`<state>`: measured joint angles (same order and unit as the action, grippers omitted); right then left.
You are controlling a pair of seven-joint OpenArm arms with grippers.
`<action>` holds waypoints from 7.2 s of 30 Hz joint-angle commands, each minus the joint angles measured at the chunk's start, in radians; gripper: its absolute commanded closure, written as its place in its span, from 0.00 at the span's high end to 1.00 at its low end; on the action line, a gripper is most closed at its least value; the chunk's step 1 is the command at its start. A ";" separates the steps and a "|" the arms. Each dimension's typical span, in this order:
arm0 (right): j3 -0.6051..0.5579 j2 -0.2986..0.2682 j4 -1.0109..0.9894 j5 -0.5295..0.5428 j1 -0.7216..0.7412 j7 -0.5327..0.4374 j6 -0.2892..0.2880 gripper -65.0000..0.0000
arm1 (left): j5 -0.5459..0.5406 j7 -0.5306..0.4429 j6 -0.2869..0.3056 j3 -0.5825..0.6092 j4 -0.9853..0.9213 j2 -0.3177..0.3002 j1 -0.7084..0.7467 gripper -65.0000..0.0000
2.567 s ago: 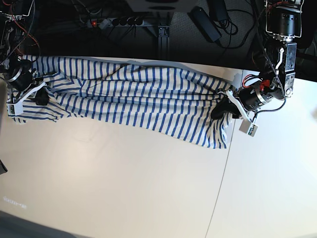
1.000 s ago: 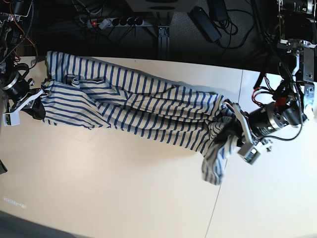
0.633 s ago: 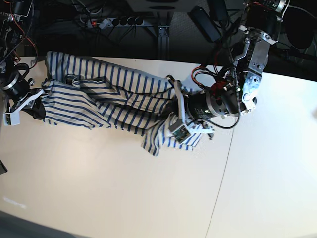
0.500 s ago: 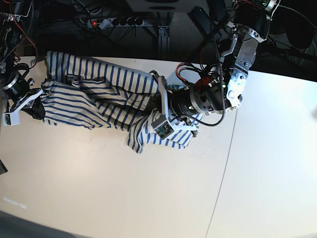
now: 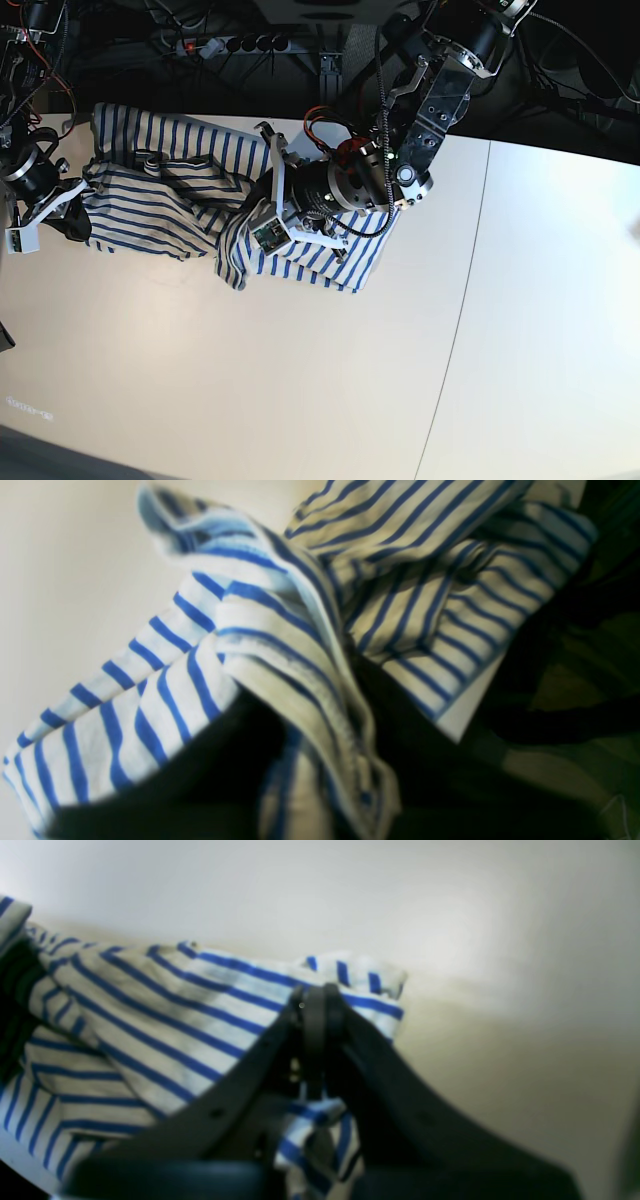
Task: Fold the T-shirt properly
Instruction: 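Carry the strip end with the left gripper over onto the strip's middle, then hold the folded end down with the left gripper while right gripper regrips, then open the left gripper and lift it off the folded shirt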
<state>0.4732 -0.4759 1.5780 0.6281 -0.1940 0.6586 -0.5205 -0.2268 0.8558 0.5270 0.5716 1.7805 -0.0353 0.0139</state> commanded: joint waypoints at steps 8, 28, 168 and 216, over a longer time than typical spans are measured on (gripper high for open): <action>0.011 -0.020 0.015 0.023 0.008 -0.022 -0.071 0.00 | -0.018 -0.044 -0.008 0.025 0.016 0.059 -0.008 0.42; 0.011 -0.020 0.015 0.027 0.008 -0.022 -0.071 0.00 | 0.092 -0.153 -0.007 0.025 -0.106 0.156 -0.009 0.66; -0.040 0.007 -0.293 0.335 -0.012 0.100 -0.071 0.00 | 0.187 -0.066 -0.209 -0.030 0.065 -0.051 -0.028 0.65; 0.142 -0.142 -0.362 0.347 -0.012 0.095 -0.071 0.00 | 0.052 -0.190 -0.182 -0.216 -0.209 0.006 0.083 0.00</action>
<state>0.6029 -0.5903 1.2060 0.9543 -0.2131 0.7704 -0.5220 -0.1741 0.6567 0.3332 0.3542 1.5635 -0.0349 0.1040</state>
